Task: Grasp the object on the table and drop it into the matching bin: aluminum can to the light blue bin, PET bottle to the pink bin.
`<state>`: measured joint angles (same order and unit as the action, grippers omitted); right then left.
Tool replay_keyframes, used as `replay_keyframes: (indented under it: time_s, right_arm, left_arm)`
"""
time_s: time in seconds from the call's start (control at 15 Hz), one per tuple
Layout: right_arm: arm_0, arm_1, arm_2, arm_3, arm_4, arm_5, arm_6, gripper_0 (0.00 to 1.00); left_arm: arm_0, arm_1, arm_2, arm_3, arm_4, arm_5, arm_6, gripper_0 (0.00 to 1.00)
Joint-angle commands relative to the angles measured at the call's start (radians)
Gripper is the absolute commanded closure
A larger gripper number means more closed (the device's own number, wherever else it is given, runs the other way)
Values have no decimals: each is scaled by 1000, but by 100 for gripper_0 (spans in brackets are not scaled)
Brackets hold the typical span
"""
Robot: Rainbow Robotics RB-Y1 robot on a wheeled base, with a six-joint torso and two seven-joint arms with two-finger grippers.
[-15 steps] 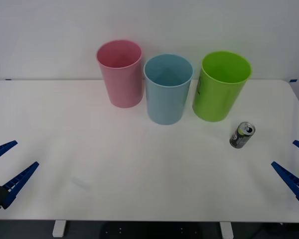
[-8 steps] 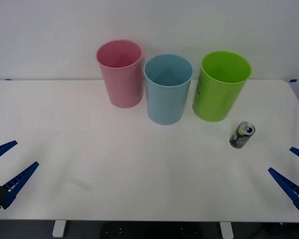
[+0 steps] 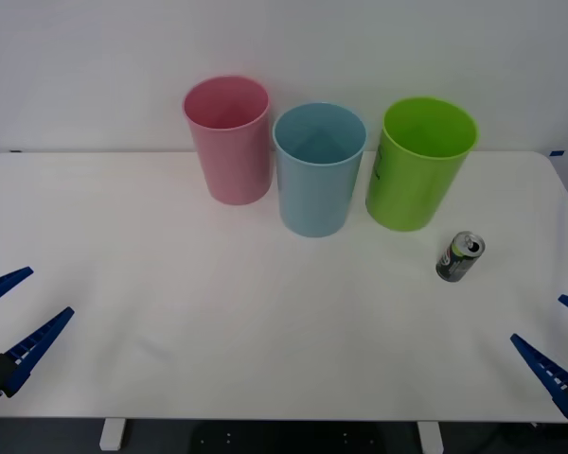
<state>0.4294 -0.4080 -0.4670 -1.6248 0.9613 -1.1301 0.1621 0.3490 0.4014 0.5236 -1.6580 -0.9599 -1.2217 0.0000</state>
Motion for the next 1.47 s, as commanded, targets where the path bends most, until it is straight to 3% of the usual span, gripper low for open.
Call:
replay_keyframes:
  time_s: [0.07,1.47]
  right_arm:
    - [-1,0,39,26,-24,70,89,0]
    - [-84,5,315,77,-75,550,171,0]
  left_arm:
    - [0,0,0,0,0,0,0,0]
    - [0,0,0,0,0,0,0,0]
